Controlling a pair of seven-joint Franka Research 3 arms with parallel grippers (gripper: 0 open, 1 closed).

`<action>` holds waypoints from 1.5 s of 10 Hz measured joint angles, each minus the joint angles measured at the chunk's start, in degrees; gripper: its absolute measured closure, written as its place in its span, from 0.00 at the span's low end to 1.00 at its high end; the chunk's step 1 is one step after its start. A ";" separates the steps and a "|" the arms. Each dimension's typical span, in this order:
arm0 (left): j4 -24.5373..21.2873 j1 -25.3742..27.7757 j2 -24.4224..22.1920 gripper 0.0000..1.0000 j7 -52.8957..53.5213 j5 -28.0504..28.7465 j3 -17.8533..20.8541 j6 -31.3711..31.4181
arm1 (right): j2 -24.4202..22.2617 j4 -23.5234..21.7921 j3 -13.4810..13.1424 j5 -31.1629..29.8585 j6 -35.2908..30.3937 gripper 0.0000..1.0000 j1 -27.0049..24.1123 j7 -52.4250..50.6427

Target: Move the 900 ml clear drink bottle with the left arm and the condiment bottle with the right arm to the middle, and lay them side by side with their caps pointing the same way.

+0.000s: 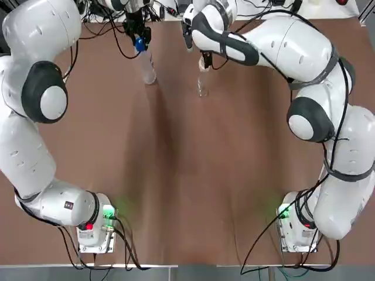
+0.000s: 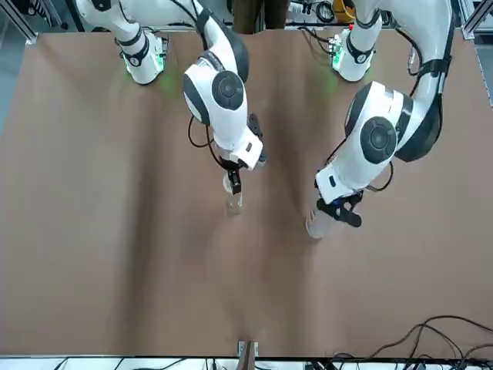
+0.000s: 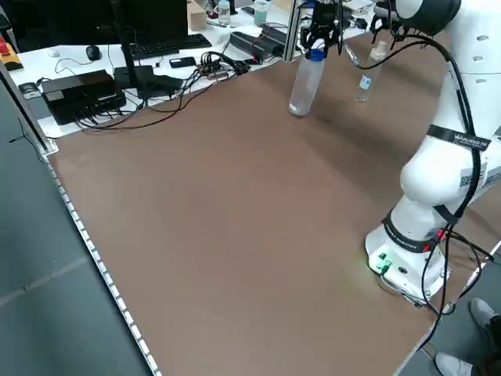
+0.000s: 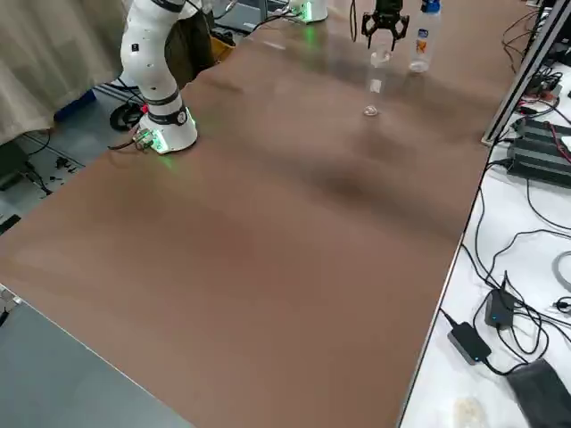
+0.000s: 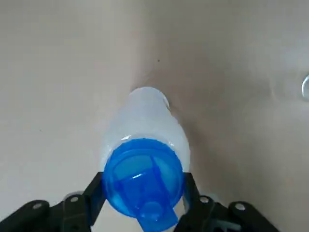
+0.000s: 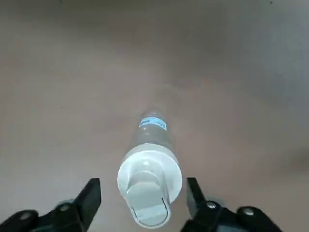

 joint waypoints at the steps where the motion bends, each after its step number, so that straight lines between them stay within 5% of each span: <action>1: 0.00 -0.07 0.00 0.33 -6.17 -0.01 -0.07 0.00 | 0.20 0.00 0.05 0.00 0.00 0.21 0.08 0.00; 4: -0.01 -0.22 0.52 0.33 -24.64 -0.16 -0.45 -0.02 | 0.32 0.00 0.10 0.00 0.01 0.33 0.17 -0.11; 6: 0.06 0.20 0.61 0.33 -33.61 -1.18 -0.21 -0.02 | 0.32 0.03 0.10 0.00 0.06 0.67 0.17 -0.12; 15: 2.36 3.04 1.23 0.33 -62.94 -6.21 0.01 7.09 | 0.32 0.35 0.14 0.97 -0.52 0.67 0.19 7.73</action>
